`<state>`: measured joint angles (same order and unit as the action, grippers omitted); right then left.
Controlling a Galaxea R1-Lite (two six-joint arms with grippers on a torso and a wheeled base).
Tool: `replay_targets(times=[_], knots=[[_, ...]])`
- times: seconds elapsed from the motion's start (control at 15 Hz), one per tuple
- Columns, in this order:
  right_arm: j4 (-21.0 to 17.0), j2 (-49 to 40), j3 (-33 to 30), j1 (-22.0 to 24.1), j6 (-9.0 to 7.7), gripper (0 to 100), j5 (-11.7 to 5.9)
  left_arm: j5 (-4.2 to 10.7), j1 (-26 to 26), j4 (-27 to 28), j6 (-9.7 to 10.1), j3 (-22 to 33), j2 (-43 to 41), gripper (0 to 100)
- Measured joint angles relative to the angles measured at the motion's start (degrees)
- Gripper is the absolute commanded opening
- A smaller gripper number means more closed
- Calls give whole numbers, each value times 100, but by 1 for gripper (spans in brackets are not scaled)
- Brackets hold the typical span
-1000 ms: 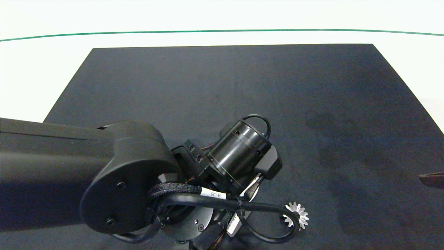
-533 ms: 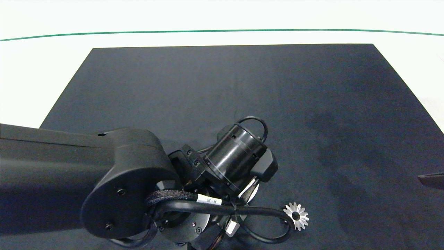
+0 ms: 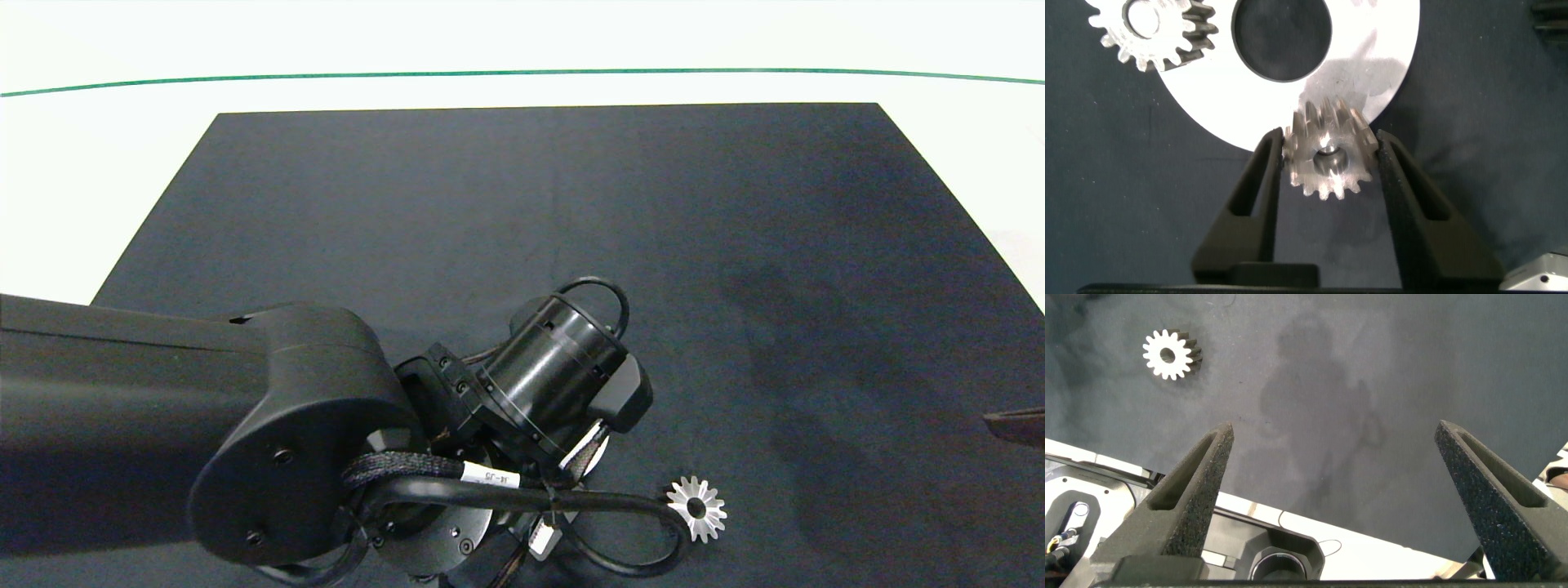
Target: Remove an incorrectly installed larger gear and replace it with the correct smaller gear
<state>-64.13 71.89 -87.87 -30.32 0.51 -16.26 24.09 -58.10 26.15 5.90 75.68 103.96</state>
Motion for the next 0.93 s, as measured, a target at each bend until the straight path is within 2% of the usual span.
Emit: replay_targets(times=[0.33,0.53,0.73,0.87,0.93], knots=[[0,-4,0,2,1,100,0,9,5,26,10,4,-33,100],[7,-11,-2,11,1,100,0,9,79,210,149,30,-197,100],[7,-17,-2,20,12,100,-5,9,469,667,368,73,-390,100],[9,-4,-2,34,23,100,-16,11,995,1023,464,122,-503,100],[9,7,-2,72,26,100,-16,16,1324,1313,613,205,-556,100]])
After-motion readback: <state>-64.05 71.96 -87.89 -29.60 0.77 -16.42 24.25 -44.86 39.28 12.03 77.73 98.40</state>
